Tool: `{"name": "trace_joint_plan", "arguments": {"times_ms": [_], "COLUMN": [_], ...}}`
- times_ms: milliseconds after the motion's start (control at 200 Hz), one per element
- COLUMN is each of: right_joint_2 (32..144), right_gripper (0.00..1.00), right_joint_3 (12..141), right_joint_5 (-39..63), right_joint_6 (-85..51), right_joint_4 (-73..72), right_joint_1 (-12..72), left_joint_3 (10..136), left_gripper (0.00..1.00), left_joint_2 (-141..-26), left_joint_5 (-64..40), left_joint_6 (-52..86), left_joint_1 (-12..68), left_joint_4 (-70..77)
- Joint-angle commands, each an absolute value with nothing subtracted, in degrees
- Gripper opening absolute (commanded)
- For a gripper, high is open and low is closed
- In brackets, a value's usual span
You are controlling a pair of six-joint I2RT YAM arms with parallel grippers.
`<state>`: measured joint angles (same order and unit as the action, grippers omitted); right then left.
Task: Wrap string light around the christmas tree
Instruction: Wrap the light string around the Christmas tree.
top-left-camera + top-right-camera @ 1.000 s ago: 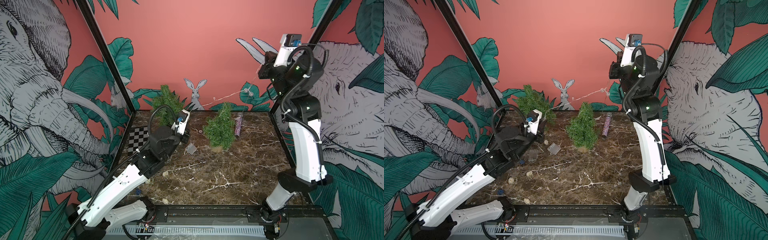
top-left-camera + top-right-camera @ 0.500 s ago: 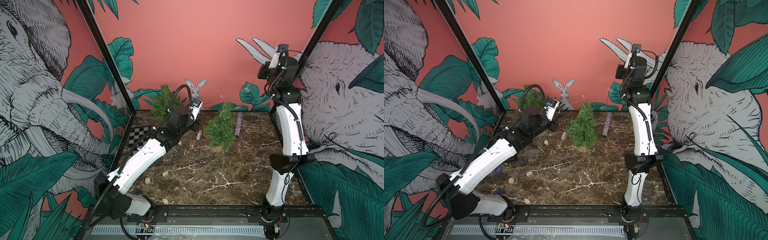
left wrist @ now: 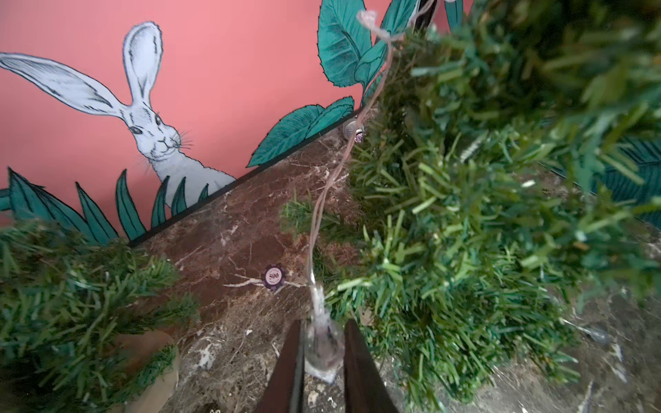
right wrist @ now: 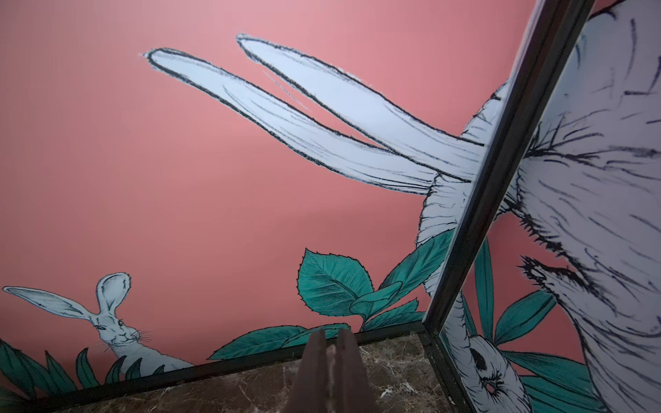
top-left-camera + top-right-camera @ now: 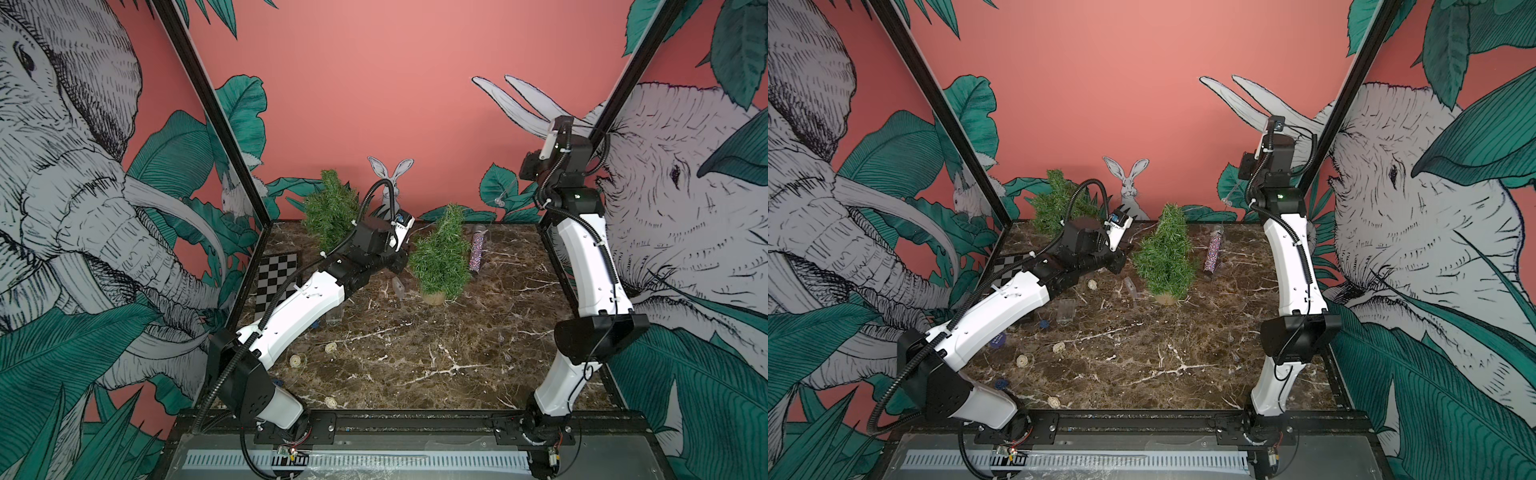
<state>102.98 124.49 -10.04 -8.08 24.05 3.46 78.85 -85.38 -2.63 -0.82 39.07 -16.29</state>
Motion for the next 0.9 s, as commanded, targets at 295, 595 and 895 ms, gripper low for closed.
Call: {"name": "trace_joint_plan", "arguments": {"times_ms": [295,595,895], "right_joint_2": [83.14,72.10,64.25], "right_gripper": [0.00,0.00,0.00], "right_joint_3": [98.82,87.63,80.07], "right_joint_5": [-5.99,-3.86,-0.05], "right_joint_6": [-15.13,-16.48,-18.77], "right_joint_4": [13.35,18.10,26.72], "right_joint_1": [2.15,2.20,2.20], "left_joint_3": [72.11,67.59,66.33], "left_gripper": [0.00,0.37,0.53], "left_joint_2": [-78.61,-77.63,-73.33], "left_joint_5": [-12.72,-11.20,-10.93], "left_joint_6": [4.35,4.25,3.95], "left_joint_1": [39.03,39.41,39.37], "left_joint_4": [-19.30,-21.97,-23.47]}}
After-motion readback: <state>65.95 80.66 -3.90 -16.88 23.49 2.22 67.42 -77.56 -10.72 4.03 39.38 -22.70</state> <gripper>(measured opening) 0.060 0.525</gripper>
